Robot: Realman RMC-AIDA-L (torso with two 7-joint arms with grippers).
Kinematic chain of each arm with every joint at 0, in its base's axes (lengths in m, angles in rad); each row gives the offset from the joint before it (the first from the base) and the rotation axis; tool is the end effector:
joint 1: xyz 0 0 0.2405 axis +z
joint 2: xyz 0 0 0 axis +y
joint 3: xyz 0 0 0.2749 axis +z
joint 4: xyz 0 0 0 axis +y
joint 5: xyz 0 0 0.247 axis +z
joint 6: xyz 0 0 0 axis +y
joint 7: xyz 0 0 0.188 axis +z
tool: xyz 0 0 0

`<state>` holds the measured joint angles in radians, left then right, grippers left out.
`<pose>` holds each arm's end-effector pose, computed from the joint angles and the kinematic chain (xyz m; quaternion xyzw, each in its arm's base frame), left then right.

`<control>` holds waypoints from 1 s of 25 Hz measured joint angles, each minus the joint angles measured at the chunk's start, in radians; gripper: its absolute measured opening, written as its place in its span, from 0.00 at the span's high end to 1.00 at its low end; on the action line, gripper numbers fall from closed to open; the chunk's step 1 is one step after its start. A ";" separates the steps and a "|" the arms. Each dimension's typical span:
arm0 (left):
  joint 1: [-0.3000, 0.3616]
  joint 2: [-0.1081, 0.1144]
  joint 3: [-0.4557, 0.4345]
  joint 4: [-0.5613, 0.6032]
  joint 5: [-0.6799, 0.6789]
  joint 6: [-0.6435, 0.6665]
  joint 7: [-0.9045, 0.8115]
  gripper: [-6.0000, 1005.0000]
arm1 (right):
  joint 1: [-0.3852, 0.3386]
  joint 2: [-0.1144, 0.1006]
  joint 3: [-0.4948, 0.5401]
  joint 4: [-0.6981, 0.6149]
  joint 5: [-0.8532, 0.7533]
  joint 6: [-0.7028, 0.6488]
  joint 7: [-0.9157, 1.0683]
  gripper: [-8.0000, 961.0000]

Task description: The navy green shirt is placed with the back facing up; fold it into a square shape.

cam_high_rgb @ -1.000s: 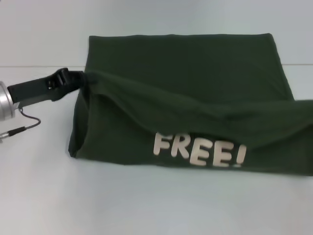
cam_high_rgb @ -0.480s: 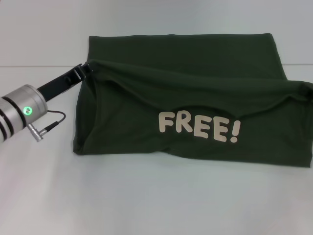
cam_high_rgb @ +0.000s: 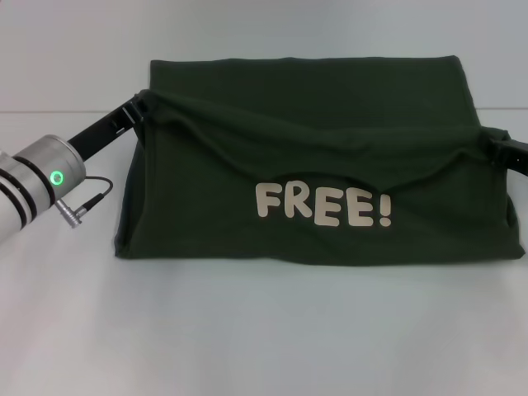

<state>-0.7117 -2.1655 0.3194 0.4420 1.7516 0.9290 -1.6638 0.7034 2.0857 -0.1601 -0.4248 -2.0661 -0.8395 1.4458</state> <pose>-0.2975 0.4960 -0.0389 -0.6722 -0.5195 -0.4039 0.3392 0.3649 0.4882 -0.0128 -0.7397 0.4520 0.2447 0.4344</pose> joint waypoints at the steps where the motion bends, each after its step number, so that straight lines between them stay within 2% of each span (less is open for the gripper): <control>1: -0.003 0.000 0.004 -0.005 -0.001 -0.014 0.000 0.95 | 0.000 0.000 -0.004 0.000 0.001 -0.002 -0.001 0.93; 7: -0.014 -0.002 0.011 -0.045 -0.032 -0.029 0.101 0.92 | -0.008 0.000 -0.049 -0.003 0.009 -0.024 0.000 0.94; 9: -0.013 -0.002 0.012 -0.053 -0.052 -0.022 0.116 0.91 | -0.011 0.000 -0.055 -0.005 0.010 -0.028 0.005 0.91; 12: -0.005 -0.001 0.012 -0.054 -0.064 -0.003 0.112 0.85 | -0.028 -0.001 -0.055 -0.010 0.028 -0.051 0.009 0.86; 16: 0.015 0.003 0.007 -0.051 -0.069 0.006 0.094 0.76 | -0.068 -0.016 -0.059 -0.011 0.086 -0.151 0.006 0.70; 19: 0.039 0.020 0.017 -0.039 -0.054 0.057 0.038 0.69 | -0.096 -0.034 -0.059 -0.014 0.103 -0.256 0.002 0.60; 22: 0.068 0.053 0.056 0.013 0.040 0.152 -0.112 0.58 | -0.128 -0.053 -0.065 -0.020 0.102 -0.378 -0.003 0.50; 25: 0.087 0.085 0.095 0.133 0.265 0.272 -0.328 0.45 | -0.165 -0.072 -0.119 -0.026 0.090 -0.518 -0.044 0.41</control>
<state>-0.6246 -2.0803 0.4145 0.5747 2.0170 1.2014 -1.9920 0.5385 2.0141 -0.2790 -0.4512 -1.9762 -1.3574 1.4014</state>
